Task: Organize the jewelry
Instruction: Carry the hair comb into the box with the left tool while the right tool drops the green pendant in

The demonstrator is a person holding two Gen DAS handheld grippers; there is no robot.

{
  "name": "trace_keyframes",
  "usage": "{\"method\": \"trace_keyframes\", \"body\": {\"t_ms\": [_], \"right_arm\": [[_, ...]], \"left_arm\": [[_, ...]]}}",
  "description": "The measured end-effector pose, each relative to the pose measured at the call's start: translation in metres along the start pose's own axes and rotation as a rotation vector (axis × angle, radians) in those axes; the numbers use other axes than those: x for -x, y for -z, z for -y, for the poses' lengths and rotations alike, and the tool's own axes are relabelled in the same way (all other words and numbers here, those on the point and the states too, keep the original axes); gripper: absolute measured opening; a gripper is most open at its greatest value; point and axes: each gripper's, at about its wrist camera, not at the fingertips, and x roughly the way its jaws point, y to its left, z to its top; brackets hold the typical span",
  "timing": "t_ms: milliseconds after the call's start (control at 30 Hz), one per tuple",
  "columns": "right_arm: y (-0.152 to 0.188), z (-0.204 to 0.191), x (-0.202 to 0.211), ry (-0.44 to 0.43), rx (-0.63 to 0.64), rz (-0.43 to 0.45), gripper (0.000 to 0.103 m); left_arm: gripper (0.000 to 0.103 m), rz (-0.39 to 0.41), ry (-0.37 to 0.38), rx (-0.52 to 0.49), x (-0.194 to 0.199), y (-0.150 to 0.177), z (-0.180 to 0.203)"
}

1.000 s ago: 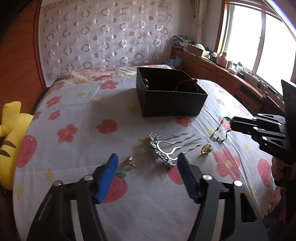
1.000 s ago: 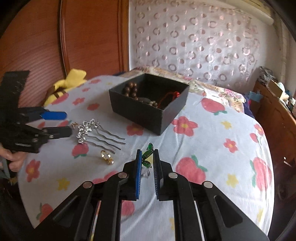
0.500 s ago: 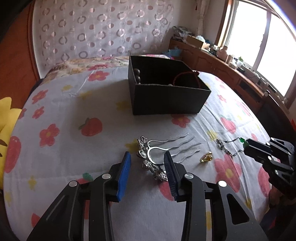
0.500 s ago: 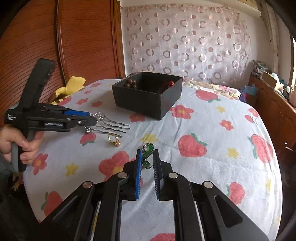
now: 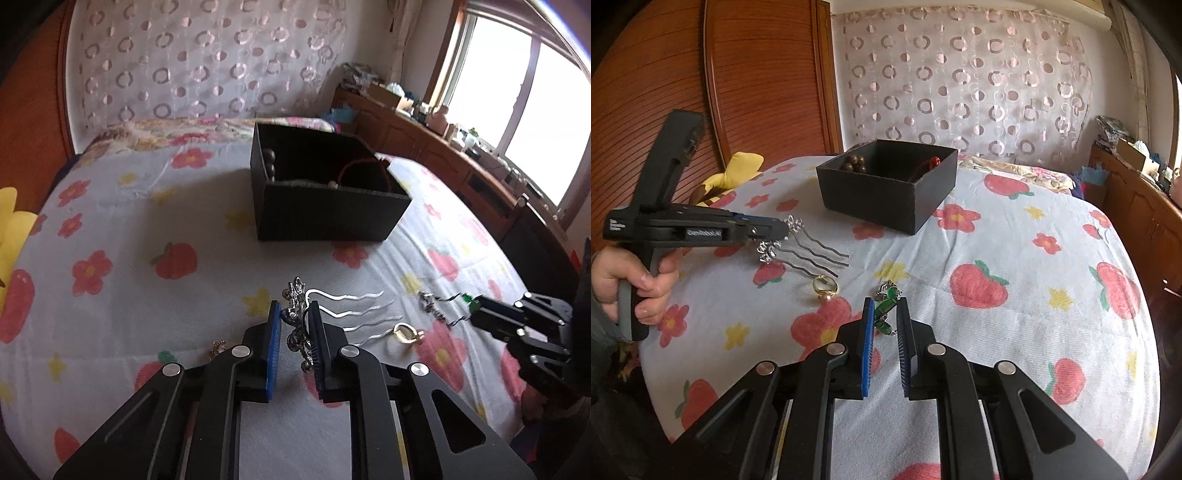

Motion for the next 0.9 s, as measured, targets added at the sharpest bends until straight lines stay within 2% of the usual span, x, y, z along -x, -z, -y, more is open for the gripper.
{"method": "trace_keyframes", "body": {"t_ms": [333,633,900], "right_arm": [[-0.007,0.000,0.001,-0.007,0.015,0.005,0.013],[-0.050,-0.008,0.024,-0.006,0.086,0.088,0.013],[-0.094,-0.008,0.023,-0.007,0.128,0.125,0.013]], "left_arm": [[0.008,0.111,-0.011,-0.008,0.037,-0.009,0.008],[0.008,0.169,-0.020,-0.005,0.052,-0.018,0.007],[0.008,0.207,-0.022,-0.008,0.063,-0.031,0.009]]}}
